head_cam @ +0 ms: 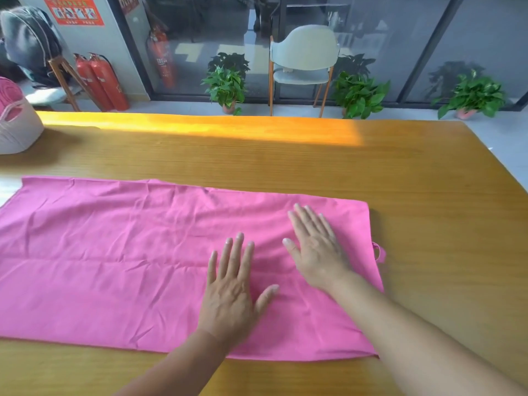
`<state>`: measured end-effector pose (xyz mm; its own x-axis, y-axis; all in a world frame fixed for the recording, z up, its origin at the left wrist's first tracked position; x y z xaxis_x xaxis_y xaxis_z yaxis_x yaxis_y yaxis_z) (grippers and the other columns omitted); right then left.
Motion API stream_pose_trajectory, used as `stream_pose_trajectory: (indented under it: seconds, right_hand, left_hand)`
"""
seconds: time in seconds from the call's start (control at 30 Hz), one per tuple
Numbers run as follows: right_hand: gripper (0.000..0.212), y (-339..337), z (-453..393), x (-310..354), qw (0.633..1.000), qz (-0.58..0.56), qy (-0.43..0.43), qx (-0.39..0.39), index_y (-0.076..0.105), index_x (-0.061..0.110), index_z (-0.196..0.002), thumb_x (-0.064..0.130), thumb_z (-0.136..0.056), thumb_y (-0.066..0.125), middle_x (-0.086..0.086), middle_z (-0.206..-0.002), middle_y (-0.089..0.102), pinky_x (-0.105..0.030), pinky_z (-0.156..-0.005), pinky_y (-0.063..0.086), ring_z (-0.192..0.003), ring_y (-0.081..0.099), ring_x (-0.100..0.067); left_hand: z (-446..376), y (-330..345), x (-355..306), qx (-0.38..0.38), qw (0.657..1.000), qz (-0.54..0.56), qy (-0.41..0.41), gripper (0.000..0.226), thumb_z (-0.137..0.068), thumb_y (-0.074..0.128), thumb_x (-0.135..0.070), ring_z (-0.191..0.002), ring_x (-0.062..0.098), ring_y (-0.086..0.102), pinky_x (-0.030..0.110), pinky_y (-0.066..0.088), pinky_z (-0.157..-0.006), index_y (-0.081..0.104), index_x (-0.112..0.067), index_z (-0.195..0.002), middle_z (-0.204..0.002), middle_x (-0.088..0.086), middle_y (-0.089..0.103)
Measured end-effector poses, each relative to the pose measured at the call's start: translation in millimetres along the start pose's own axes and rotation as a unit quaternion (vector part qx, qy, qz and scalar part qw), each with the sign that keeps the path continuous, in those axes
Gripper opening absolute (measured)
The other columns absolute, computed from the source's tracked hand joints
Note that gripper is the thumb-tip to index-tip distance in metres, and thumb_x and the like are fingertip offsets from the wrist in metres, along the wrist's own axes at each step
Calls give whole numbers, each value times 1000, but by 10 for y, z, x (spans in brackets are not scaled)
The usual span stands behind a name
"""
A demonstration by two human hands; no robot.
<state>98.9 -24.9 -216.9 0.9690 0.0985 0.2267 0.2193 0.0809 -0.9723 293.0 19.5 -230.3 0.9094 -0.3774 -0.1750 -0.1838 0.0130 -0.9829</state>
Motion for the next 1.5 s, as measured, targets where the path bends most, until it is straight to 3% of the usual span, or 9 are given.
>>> stream_pose_trajectory:
  seconds: [0.13,0.57,0.77,0.87,1.0,1.17,1.3,1.4,1.5]
  right_hand:
    - [67,244,223,460,990,-4,-130,47,13,25,-158,55,-98,10,6,-165,2,-33,-121,-8,-152,-6,-9]
    - [70,6,-524,-563,994,71,31,75,-6,29,-158,64,-98,8,9,-164,-14,-34,-123,-7,-150,-15,-7]
    - [69,108,9,119,999,-39,-20,2,1,24,-158,58,-100,13,8,-164,-11,-30,-122,-12,-150,-14,-8]
    - [77,210,281,-116,999,36,-28,26,2,26,-158,68,-94,4,8,-165,-8,-33,-122,-9,-150,-14,-7]
    - [74,-94,412,-621,993,-31,85,-76,37,16,-151,61,-95,19,-4,-161,27,-33,-123,11,-150,20,-19]
    - [25,-427,1097,-749,933,-186,214,-221,61,15,-114,31,-96,57,-1,-115,53,-33,-90,44,-95,57,-16]
    - [28,-433,1657,-827,879,-252,400,-62,59,20,-99,46,-90,61,-1,-105,64,-30,-72,40,-87,57,-18]
    - [39,-367,1958,-713,877,-249,400,95,66,16,-86,53,-75,70,-3,-79,72,-34,-70,52,-76,67,-21]
    - [33,-362,2070,-611,896,-205,380,100,63,20,-78,49,-69,76,7,-71,67,-28,-60,47,-68,62,-11]
  left_hand:
    - [-66,66,193,39,998,-16,-37,95,-90,18,-79,-151,23,1,48,10,-117,21,-9,-154,-163,7,5]
    - [17,73,151,63,989,8,136,111,-75,30,-92,-151,23,4,49,13,-117,18,-16,-155,-164,4,6]
    - [-210,53,105,56,998,25,9,93,-79,-17,-82,-144,11,-28,40,-10,-120,-13,-26,-153,-160,-5,-23]
    - [-245,112,124,75,997,-2,18,97,-77,-11,-86,-146,15,-25,41,-10,-120,-10,-27,-154,-160,-5,-21]
    - [-225,103,108,87,996,6,25,97,-76,-8,-87,-144,15,-30,39,-17,-118,-13,-27,-152,-158,-6,-25]
    - [-112,99,-510,38,986,75,141,86,-91,9,-77,-149,17,-15,42,-6,-119,9,-20,-155,-163,1,-5]
    - [109,67,-1096,12,962,149,230,68,-93,41,-68,-139,23,31,39,31,-112,46,-19,-140,-150,4,36]
    - [295,87,-1322,-27,939,140,312,43,-77,61,-61,-96,16,51,30,45,-83,58,-24,-99,-108,-5,51]
    - [359,174,-1380,-13,944,96,316,37,-73,57,-61,-79,14,53,28,48,-70,56,-27,-86,-92,-9,52]
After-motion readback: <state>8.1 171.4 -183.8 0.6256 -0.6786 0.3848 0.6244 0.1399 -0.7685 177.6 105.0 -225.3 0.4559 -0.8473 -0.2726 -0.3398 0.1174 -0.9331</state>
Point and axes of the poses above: each hand's wrist, its own z-axis away from the middle knuckle, its own y-axis out of the palm, x = y × z, the point moved 3 cm from there along -z, towards the middle knuckle
